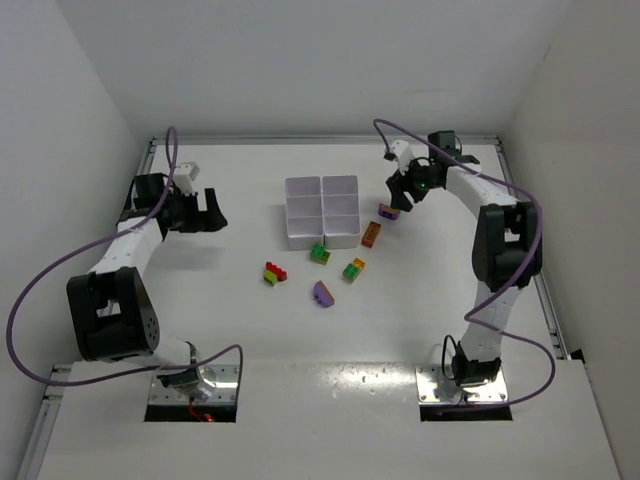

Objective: Sort the legos into containers by color

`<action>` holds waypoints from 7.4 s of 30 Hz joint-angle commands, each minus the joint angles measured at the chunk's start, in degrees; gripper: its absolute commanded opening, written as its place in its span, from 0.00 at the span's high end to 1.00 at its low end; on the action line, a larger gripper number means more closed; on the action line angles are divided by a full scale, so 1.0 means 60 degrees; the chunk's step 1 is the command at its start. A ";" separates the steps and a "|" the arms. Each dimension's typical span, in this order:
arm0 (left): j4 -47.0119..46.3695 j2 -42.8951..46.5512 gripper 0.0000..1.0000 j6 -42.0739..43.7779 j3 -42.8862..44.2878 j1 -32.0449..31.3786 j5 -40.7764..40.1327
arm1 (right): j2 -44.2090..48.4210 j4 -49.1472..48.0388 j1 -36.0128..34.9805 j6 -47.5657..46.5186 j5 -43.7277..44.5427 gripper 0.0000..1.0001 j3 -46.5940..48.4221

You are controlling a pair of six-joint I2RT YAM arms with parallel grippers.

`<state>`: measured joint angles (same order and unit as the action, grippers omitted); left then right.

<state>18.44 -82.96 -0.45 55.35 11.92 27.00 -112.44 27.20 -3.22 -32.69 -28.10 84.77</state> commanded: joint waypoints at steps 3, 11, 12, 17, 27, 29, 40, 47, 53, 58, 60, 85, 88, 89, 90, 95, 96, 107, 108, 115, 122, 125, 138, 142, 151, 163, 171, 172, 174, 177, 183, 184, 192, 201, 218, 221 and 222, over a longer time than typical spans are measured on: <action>0.0033 -0.0383 0.00 0.0294 0.0735 -0.0010 0.0363 | -0.0770 0.0447 -0.0341 -0.1217 0.0039 0.33 0.1046; 0.0209 -0.0982 0.00 0.0382 0.1102 -0.0010 0.0450 | -0.1517 0.0521 -0.0752 -0.1583 0.0215 0.33 0.1413; 0.0209 -0.0983 0.00 0.0382 0.1102 -0.0010 0.0450 | -0.1518 0.0520 -0.0752 -0.1583 0.0215 0.33 0.1500; 0.0296 -0.0983 0.00 0.0470 0.1102 -0.0010 0.0348 | -0.2015 0.0652 -0.0928 -0.1583 0.0404 0.33 0.1706; 0.0383 -0.0983 0.00 0.0470 0.1102 -0.0010 0.0260 | -0.2470 0.0652 -0.0928 -0.1759 0.0903 0.37 0.1706; 0.0384 -0.0983 0.00 0.0470 0.1102 -0.0010 0.0260 | -0.2470 0.0652 -0.0928 -0.1949 0.0991 0.42 0.1605; -0.0098 0.0011 0.08 -0.0158 0.0459 -0.0098 -0.0265 | -0.1417 0.1280 -0.0841 -0.1542 0.0568 1.00 0.0960; -0.0436 0.2545 0.00 -0.0569 -0.0508 -0.0785 -0.0752 | 0.0486 0.1941 -0.0268 0.1883 -0.0179 1.00 0.1047; -0.0436 0.3703 0.00 -0.1593 -0.1109 -0.1444 0.0682 | 0.1703 0.0962 -0.0166 0.7095 -0.0942 1.00 0.0492; -0.0626 0.3792 0.00 -0.2517 -0.1023 -0.1824 0.1051 | 0.2187 0.0095 -0.0765 1.1390 0.1487 1.00 -0.0037; -0.1020 0.4011 0.00 -0.2898 -0.0847 -0.2337 0.0380 | 0.2188 0.0182 -0.0956 1.2913 0.2001 1.00 0.0079; -0.2428 0.1537 0.00 -0.6400 0.1643 -0.5898 -0.2889 | 0.0371 0.1018 -0.4090 2.1722 0.2500 1.00 0.3112; -0.2428 0.1347 0.00 -0.6211 0.1863 -0.5898 -0.3167 | 0.0182 0.1238 -0.4281 2.1809 0.2602 1.00 0.3331; -0.2428 0.1346 0.00 -0.6210 0.2008 -0.5898 -0.3255 | 0.0181 0.1238 -0.4282 2.1810 0.2719 1.00 0.3332; -0.2428 0.1259 0.00 -0.6210 0.2010 -0.5898 -0.3256 | 0.0181 0.1238 -0.4384 2.1810 0.2720 1.00 0.3448; -0.2428 0.0922 0.00 -0.6122 0.2331 -0.5898 -0.3430 | 0.0181 0.1326 -0.4472 2.1810 0.2720 1.00 0.3552; -0.2428 0.0921 0.00 -0.6122 0.2332 -0.5898 -0.3431 | 0.0181 0.1326 -0.4472 2.1810 0.2807 1.00 0.3552; -0.2428 0.0745 0.03 -0.6122 0.2420 -0.6191 -0.3343 | 0.0181 0.1121 -0.4560 2.1810 0.2998 1.00 0.3728; -0.2428 0.0745 0.03 -0.6122 0.2420 -0.6191 -0.3343 | 0.0181 0.1121 -0.4560 2.1810 0.2998 1.00 0.3728; -0.2428 0.0657 0.15 -0.6210 0.2420 -0.6279 -0.3446 | 0.0093 0.1018 -0.4560 2.1810 0.2910 1.00 0.3816; -0.2428 0.0482 0.33 -0.6122 0.2420 -0.6279 -0.3446 | 0.0093 0.0842 -0.4560 2.1810 0.2720 1.00 0.3904; -0.2428 0.0482 0.36 -0.6122 0.2420 -0.6279 -0.3446 | 0.0093 0.0726 -0.4560 2.1810 0.2633 1.00 0.3904; -0.2428 0.0394 0.36 -0.6034 0.2420 -0.6279 -0.3358 | 0.0269 0.0623 -0.4648 2.1810 0.2456 1.00 0.3596; -0.2428 0.0394 0.38 -0.6034 0.2420 -0.6279 -0.3358 | 0.0269 0.0623 -0.4648 2.1810 0.2456 1.00 0.3596; -0.2428 0.0394 0.72 -0.6034 0.2420 -0.6279 -0.3679 | 0.0269 0.0623 -0.4736 2.1810 0.2456 1.00 0.3508; -0.2151 0.0686 1.00 -0.5770 0.2421 -0.6279 -0.3329 | 0.0751 -0.0343 -0.4561 2.0786 0.2281 0.59 0.2571; -0.2150 0.0775 1.00 -0.5683 0.2420 -0.6279 -0.2846 | 0.0840 -0.1061 -0.4472 1.9702 0.2178 0.33 0.2307; -0.2150 0.0775 1.00 -0.5682 0.2333 -0.6279 -0.2845 | 0.0927 -0.1062 -0.4472 1.9701 0.2178 0.33 0.2307; -0.2150 0.0862 1.00 -0.5682 0.2332 -0.6279 -0.2758 | 0.0928 -0.1192 -0.4385 1.9701 0.2265 0.38 0.2103; -0.2062 0.1037 1.00 -0.5682 0.2230 -0.6279 -0.2758 | 0.1016 -0.1194 -0.4385 1.9701 0.2266 0.59 0.2102; -0.1959 0.1229 1.00 -0.5580 0.2025 -0.6279 -0.2758 | 0.1016 -0.1194 -0.4209 1.9701 0.2354 0.79 0.2014; -0.1959 0.1229 1.00 -0.5580 0.1938 -0.6279 -0.2758 | 0.1016 -0.1194 -0.4209 1.9701 0.2354 0.80 0.2014; -0.1872 0.1317 1.00 -0.5580 0.1937 -0.6279 -0.2758 | 0.1016 -0.1194 -0.4121 1.9788 0.2266 1.00 0.2000; -0.0117 0.2633 1.00 -0.4264 0.1221 -0.5811 -0.3168 | 0.2274 -0.1384 -0.2366 1.8286 0.2674 1.00 0.0742; 0.2230 0.0369 0.96 -0.1318 0.0720 -0.3569 -0.4515 | 0.3874 -0.0298 -0.0606 0.5010 0.4374 1.00 -0.3432; 0.2230 -0.0539 0.96 -0.1229 0.1100 -0.3467 -0.4618 | 0.3420 -0.0533 -0.0489 0.4906 0.4610 1.00 -0.3523; 0.2128 -0.0732 0.96 -0.1229 0.1247 -0.3307 -0.4618 | 0.3244 -0.0650 -0.0329 0.4906 0.4610 1.00 -0.3523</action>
<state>31.31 -84.60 -10.04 59.16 -9.56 0.36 -91.15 26.04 -6.83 3.29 -2.17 63.57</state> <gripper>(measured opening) 0.417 0.293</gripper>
